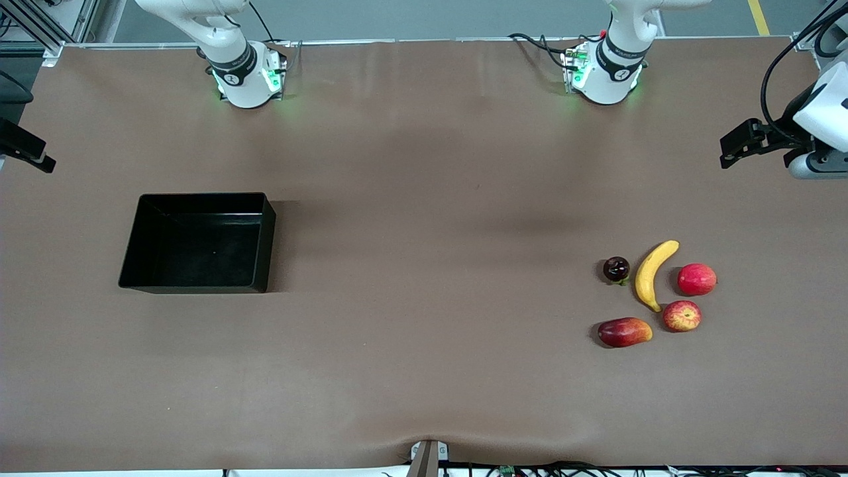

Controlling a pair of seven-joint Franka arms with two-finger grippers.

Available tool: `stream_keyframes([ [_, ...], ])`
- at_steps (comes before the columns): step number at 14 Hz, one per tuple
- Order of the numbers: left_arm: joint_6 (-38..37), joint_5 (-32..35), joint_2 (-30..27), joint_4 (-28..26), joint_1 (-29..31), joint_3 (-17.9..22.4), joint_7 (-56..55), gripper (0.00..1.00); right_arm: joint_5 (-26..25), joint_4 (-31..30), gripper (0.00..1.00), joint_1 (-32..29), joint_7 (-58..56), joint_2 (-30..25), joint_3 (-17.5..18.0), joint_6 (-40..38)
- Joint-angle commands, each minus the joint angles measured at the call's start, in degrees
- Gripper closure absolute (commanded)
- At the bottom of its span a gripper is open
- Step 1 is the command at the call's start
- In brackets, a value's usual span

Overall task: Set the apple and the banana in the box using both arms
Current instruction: 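Lower the left gripper onto the red-yellow apple and grasp it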

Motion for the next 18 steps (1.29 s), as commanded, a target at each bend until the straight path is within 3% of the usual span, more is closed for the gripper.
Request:
stream_keyframes([
  [1,-1.7,0.32,0.44,1.34,0.4,-0.3,-0.16,0.0,0.31,0.58,0.0,-0.77,-0.37,0.2,0.39,-0.35],
  [4,-1.7,0.5,1.4,2.48,0.49,0.14,-0.51,0.0,0.31,0.58,0.0,-0.77,-0.37,0.2,0.39,-0.35],
  [6,-1.7,1.89,5.6,6.94,0.49,0.4,-0.16,0.0,-0.03,0.66,0.0,-0.68,-0.37,0.2,0.39,-0.35],
  [9,-0.04,4.26,8.95,6.27,0.57,0.4,-0.77,0.0,-0.21,0.66,0.0,-0.77,-0.37,0.72,0.39,-0.35],
  [12,8.19,6.39,12.64,2.59,0.83,0.4,-1.73,0.0,-1.0,0.75,0.0,-1.03,-0.36,3.01,0.39,-0.35],
  [14,15.49,5.43,15.98,0.21,4.07,0.23,-2.44,0.0,-0.74,0.58,0.0,-3.65,-0.54,4.15,0.3,-0.09],
  [18,24.65,5.51,22.84,-0.5,4.53,0.23,-1.65,0.0,-0.47,0.31,0.0,-7.09,-5.26,9.07,0.3,0.0],
])
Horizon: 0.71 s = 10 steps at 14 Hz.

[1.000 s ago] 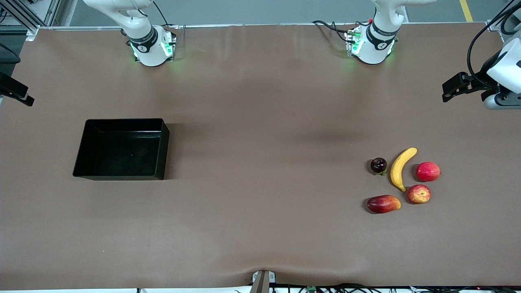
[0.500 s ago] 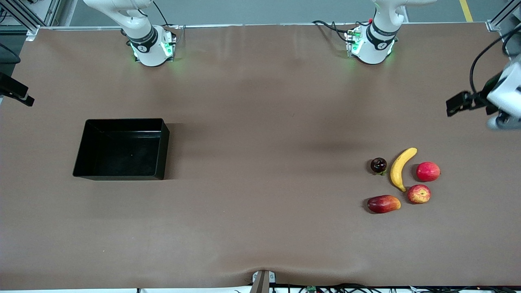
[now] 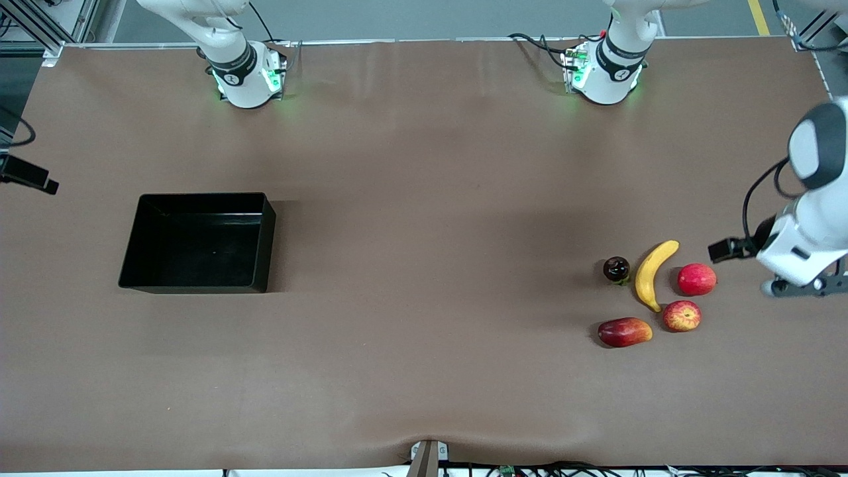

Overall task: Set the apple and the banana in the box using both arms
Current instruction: 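Lower the left gripper onto the red-yellow apple and grasp it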

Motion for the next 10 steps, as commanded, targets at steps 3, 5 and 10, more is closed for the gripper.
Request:
stream_keyframes([
  [3,7.19,0.28,5.68,0.24,-0.2,-0.35,0.62,0.0,0.29,-0.13,0.0,-4.68,-5.81,6.22,0.68,-0.08],
  [5,9.3,0.28,8.93,0.85,0.06,-0.35,1.5,0.0,0.29,-1.19,0.0,-4.95,-5.9,9.47,0.68,0.36],
  [10,18.17,1.25,16.23,1.03,0.94,-0.26,1.94,0.0,0.29,-7.49,0.0,-6.0,-11.59,16.26,0.68,12.26],
])
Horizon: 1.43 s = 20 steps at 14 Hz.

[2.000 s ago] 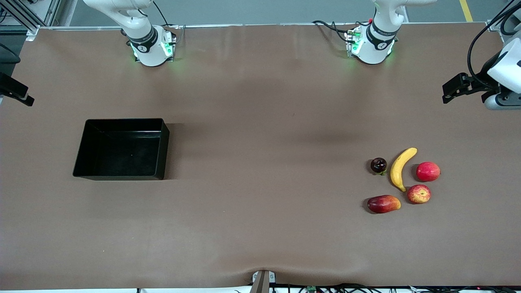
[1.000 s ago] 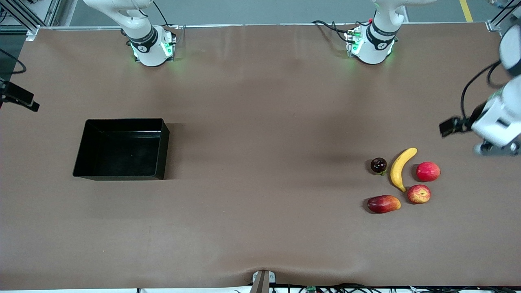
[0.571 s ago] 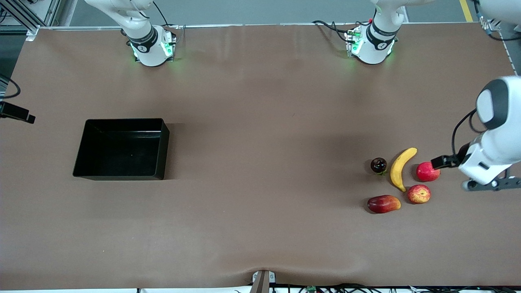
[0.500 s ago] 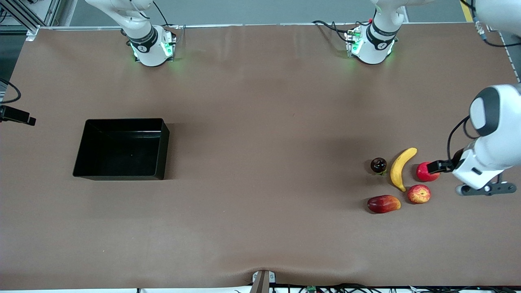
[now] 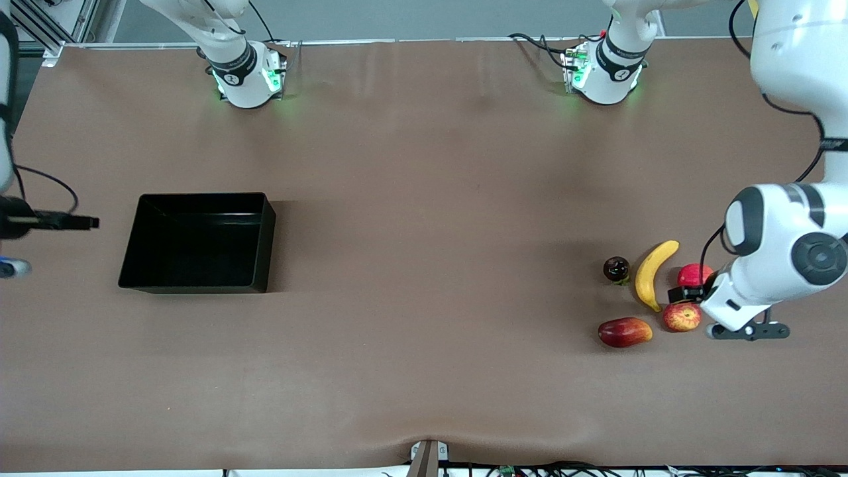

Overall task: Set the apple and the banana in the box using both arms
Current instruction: 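Lower the left gripper onto the red-yellow apple and grasp it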

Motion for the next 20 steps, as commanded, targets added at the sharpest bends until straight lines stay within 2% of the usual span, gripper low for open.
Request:
stream_keyframes([
  [1,3.8,0.98,3.82,1.09,1.43,-0.06,1.69,0.0,0.22,-6.64,0.0,-1.44,-5.34,1.12,0.76,10.41],
  [6,6.35,1.06,6.82,1.7,1.61,-0.06,3.98,0.0,0.22,-15.27,0.0,-2.92,-7.71,3.49,0.76,20.99],
  [7,7.24,1.06,7.34,1.7,1.61,0.03,3.98,0.0,0.22,-16.06,0.11,-3.54,-8.77,3.84,0.85,21.44],
  [8,7.33,1.15,7.61,1.7,1.7,0.03,4.07,0.0,0.22,-16.16,0.27,-3.72,-8.78,4.2,0.85,21.35],
  [9,7.33,1.15,7.87,1.7,1.88,0.03,4.16,0.0,0.22,-16.25,0.48,-3.72,-8.87,4.29,0.85,21.27],
  [10,7.42,1.15,7.96,1.7,2.05,0.03,4.68,0.0,0.22,-16.42,0.57,-3.72,-8.87,4.46,0.85,21.44],
  [11,7.51,1.15,8.14,1.79,2.23,0.03,5.21,0.0,0.22,-16.77,0.61,-3.81,-8.96,4.99,0.85,22.05],
  [14,8.2,1.15,9.19,1.79,3.02,0.03,5.92,0.0,0.22,-17.04,0.95,-3.9,-9.66,5.17,0.85,22.32],
  [15,8.65,1.07,9.19,1.79,3.02,0.03,6.18,0.0,0.31,-16.95,1.0,-3.99,-9.66,5.17,0.85,22.15],
  [16,8.65,1.06,9.19,1.79,3.11,0.03,6.36,0.01,0.4,-16.95,1.0,-3.9,-9.49,5.17,0.85,21.8],
  [18,8.65,0.98,9.1,1.7,3.37,0.03,6.36,0.44,1.54,-16.52,1.0,-3.99,-9.4,5.08,0.94,20.92],
  [19,8.65,0.98,9.02,1.7,3.46,0.03,6.01,0.7,2.76,-15.9,1.0,-3.9,-9.4,4.9,0.94,19.52],
  [20,8.56,0.63,8.67,1.7,3.55,0.03,5.83,1.0,4.51,-14.68,1.0,-3.64,-9.22,4.82,0.94,16.98],
])
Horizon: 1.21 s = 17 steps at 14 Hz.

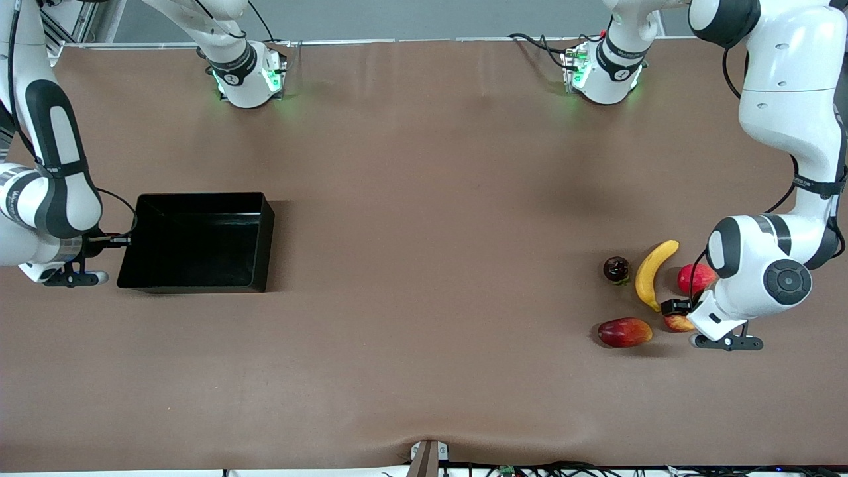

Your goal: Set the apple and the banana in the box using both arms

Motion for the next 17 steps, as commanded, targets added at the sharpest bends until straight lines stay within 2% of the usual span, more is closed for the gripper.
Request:
stream_keyframes([
  [1,-0.21,0.14,-0.4,1.0,0.3,-0.22,-0.2,1.0,4.26,3.4,1.0,-0.28,-0.56,-0.66,0.86,-7.39],
  [4,-4.58,-0.04,-4.43,1.0,-0.14,-0.57,-0.2,1.0,5.94,9.03,1.0,4.18,-0.21,-1.01,1.65,-17.78],
  [7,-11.0,-0.13,-9.96,1.0,-0.67,-1.01,-0.46,1.0,9.54,8.87,1.0,10.16,1.71,-1.89,1.65,-19.55],
  [8,-13.38,-0.13,-11.81,1.0,-0.58,-1.97,-0.73,1.0,10.86,8.61,1.0,12.09,5.12,-1.63,1.65,-19.47],
  [10,-17.77,-0.22,-14.8,1.0,-0.67,-3.64,-4.05,1.0,17.08,7.46,1.0,17.01,10.84,-1.54,1.65,-19.3],
  [13,-23.06,-0.13,-17.71,1.0,-0.67,-7.94,-11.43,1.0,22.19,7.46,1.0,25.18,19.63,-1.28,1.57,-17.55],
  [17,-24.47,-0.13,-19.38,1.0,-0.58,-11.73,-18.2,1.0,24.58,7.55,1.0,35.99,32.63,-1.1,1.65,-8.86],
])
